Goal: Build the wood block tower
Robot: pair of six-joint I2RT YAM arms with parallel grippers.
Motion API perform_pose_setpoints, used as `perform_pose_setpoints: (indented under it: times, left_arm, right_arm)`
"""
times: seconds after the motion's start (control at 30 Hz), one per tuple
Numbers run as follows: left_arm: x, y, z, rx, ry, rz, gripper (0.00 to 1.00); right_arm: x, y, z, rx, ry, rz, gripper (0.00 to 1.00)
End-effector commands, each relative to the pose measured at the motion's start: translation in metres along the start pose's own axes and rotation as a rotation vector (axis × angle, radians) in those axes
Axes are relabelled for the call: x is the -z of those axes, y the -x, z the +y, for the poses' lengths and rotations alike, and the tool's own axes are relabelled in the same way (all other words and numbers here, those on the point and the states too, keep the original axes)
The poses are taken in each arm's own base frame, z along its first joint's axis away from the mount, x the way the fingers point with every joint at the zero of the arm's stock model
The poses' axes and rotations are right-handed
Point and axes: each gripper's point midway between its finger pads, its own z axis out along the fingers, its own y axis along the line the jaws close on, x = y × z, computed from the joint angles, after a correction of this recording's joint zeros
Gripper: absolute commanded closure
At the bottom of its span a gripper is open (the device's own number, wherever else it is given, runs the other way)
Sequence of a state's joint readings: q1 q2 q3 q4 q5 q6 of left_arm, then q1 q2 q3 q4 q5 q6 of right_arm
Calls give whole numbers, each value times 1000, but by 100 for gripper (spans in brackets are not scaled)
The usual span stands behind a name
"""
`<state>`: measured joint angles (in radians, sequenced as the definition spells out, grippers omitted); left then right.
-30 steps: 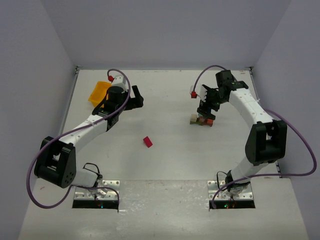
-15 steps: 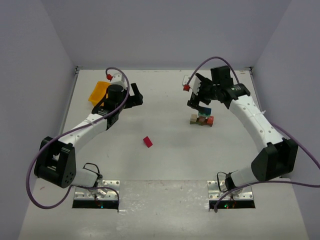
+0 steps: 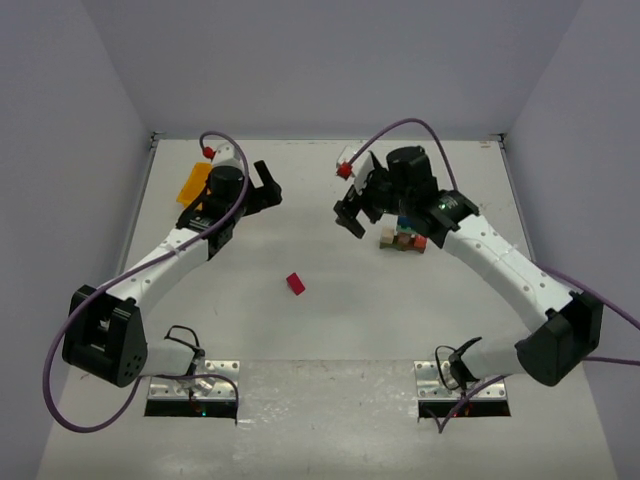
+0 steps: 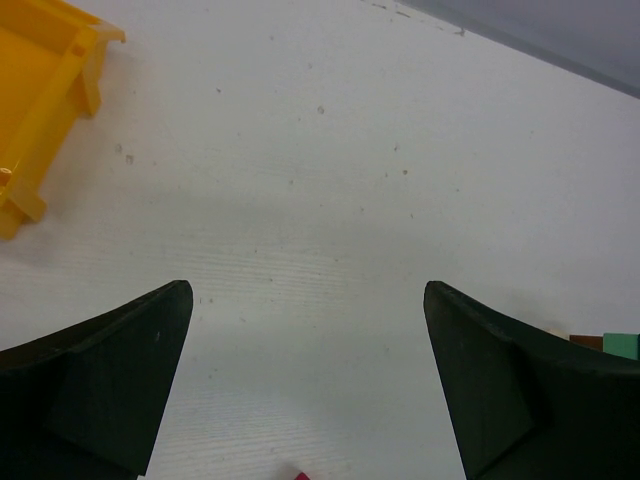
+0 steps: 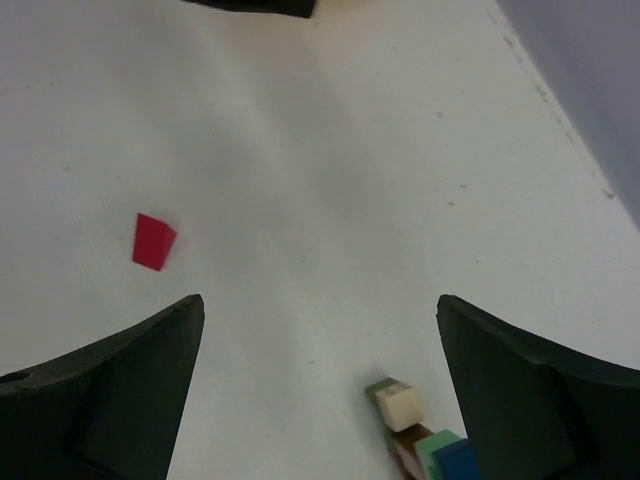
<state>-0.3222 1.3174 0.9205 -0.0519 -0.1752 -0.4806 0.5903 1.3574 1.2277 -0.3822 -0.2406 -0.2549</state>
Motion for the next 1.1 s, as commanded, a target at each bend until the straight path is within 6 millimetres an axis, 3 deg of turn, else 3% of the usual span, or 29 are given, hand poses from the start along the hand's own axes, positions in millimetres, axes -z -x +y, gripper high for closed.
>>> perform_pose_setpoints:
  times: [0.0,0.1,0.2,0.27,0.33,0.47,0.5,0.77,0.97,1.07]
  left_arm:
    - [9,9,0,39,-11,-33,0]
    - [13,10,6,66,16,-46,0]
    - [15,10,8,75,14,-56,0]
    - [14,8,7,78,10,-52,0]
    - [14,6,7,78,10,-45,0]
    - [16,5,12,89,34,-46,0]
    - [17,6,15,93,49,-54,0]
    - [29,13,24,109,78,-105,0]
    - [30,14,24,109,76,-112,0]
    - [31,14,24,108,74,-110,0]
  right_arm:
    - [-3,-8,26,-141,-134,2,1]
    - [-14,-42,57,-216,-163,34,1]
    - [-33,-60,94,-165,-92,41,1]
    - [-45,-63,115,-166,-59,53,1]
    - [-55,-59,118,-169,-85,57,1]
    - [-90,-60,142,-143,-111,89,1]
    - [-102,-69,153,-142,-109,107,1]
    - [-133,-110,169,-201,-128,200,4]
    - [-148,-130,175,-229,-133,221,15]
    - [-155,-138,176,-235,-142,228,28]
